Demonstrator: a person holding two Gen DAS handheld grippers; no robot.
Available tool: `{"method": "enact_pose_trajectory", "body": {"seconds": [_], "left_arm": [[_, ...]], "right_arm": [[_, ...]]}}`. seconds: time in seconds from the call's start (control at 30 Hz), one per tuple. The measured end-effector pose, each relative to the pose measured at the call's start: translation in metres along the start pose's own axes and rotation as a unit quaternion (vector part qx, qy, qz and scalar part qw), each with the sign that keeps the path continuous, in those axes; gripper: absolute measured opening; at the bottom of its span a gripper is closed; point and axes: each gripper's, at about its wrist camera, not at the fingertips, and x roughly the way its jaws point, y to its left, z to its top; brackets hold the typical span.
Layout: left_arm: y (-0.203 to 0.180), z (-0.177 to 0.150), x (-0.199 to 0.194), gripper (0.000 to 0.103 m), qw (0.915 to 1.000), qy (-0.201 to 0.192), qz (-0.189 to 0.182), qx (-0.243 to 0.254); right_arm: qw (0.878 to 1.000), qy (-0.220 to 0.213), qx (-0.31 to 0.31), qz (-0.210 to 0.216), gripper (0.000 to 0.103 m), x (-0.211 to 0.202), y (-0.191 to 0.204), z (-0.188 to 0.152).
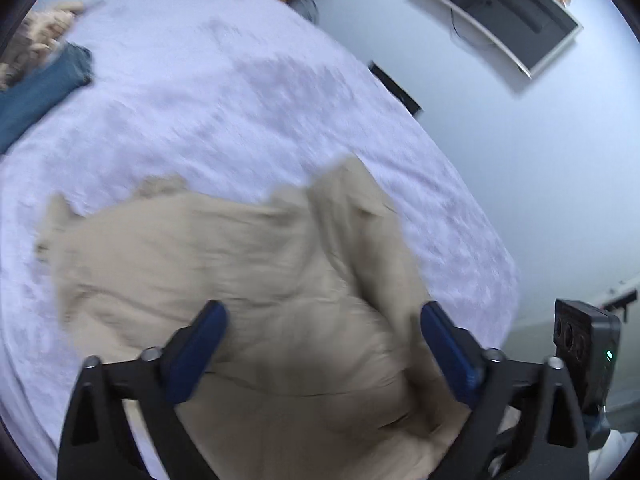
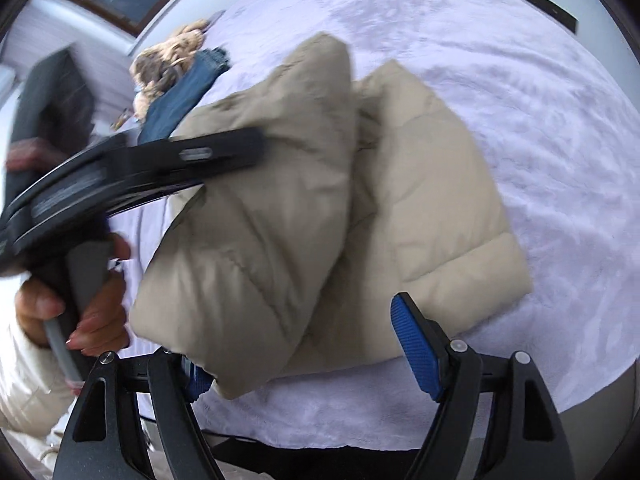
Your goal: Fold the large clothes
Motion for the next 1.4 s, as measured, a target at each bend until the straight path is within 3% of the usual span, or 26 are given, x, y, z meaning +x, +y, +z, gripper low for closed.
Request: {"method": "enact_pose_trajectory", "body": {"seconds": [0.13, 0.27, 0.43, 0.6, 0.73, 0.8, 0.83, 0.9, 1.0, 1.07, 1.23, 1.4], "left_arm": [[0.049, -0.004, -0.022, 0.1, 0.9971, -0.039, 0.049, -0.044], [0.119, -0.018, -0.01, 0.1, 0.9885, -0.019, 0.083, -0.125], [0.158, -0.04, 0.017, 0.1, 0.9825, 0.004, 0.036, -0.183], [0.157, -0.048, 0.029, 0.1, 0.9819, -0.001, 0.022, -0.188], [0.156, -0.045, 0.03, 0.1, 0.982, -0.002, 0.017, -0.188], [0.151, -0.043, 0.03, 0.1, 0.9832, -0.007, 0.024, -0.181], [0.148, -0.041, 0.028, 0.1, 0.984, -0.011, 0.026, -0.176], [0.136, -0.036, 0.025, 0.1, 0.9864, -0.017, 0.029, -0.161], [0.116, -0.026, 0.031, 0.1, 0.989, -0.021, 0.038, -0.141], [0.102, -0.018, 0.038, 0.1, 0.99, -0.024, 0.044, -0.132], [0.057, 0.003, 0.062, 0.1, 0.9936, -0.028, 0.069, -0.085], [0.033, 0.009, 0.077, 0.1, 0.9921, -0.02, 0.11, -0.057]], "right_arm": [[0.998, 0.008, 0.057, -0.006, 0.081, 0.004, -0.029, 0.002], [0.996, 0.014, 0.083, 0.022, 0.081, 0.004, -0.04, 0.003], [0.997, 0.005, 0.052, 0.06, 0.082, -0.01, -0.034, 0.021], [0.993, 0.005, 0.059, 0.105, 0.083, -0.016, -0.038, 0.066], [0.993, 0.031, 0.077, 0.087, 0.082, 0.015, -0.046, 0.104], [0.993, 0.043, 0.076, 0.076, 0.037, 0.033, -0.044, 0.117], [0.995, 0.049, 0.06, 0.064, 0.008, 0.041, -0.038, 0.123], [0.999, 0.026, -0.001, 0.048, 0.008, 0.036, -0.018, 0.131], [0.994, -0.004, -0.101, 0.03, 0.008, 0.018, 0.009, 0.134], [0.991, -0.007, -0.13, 0.001, 0.008, 0.015, 0.007, 0.138], [0.995, 0.017, -0.088, -0.049, 0.008, 0.031, -0.066, 0.142], [0.998, 0.047, -0.017, -0.031, 0.015, 0.052, -0.121, 0.14]]}}
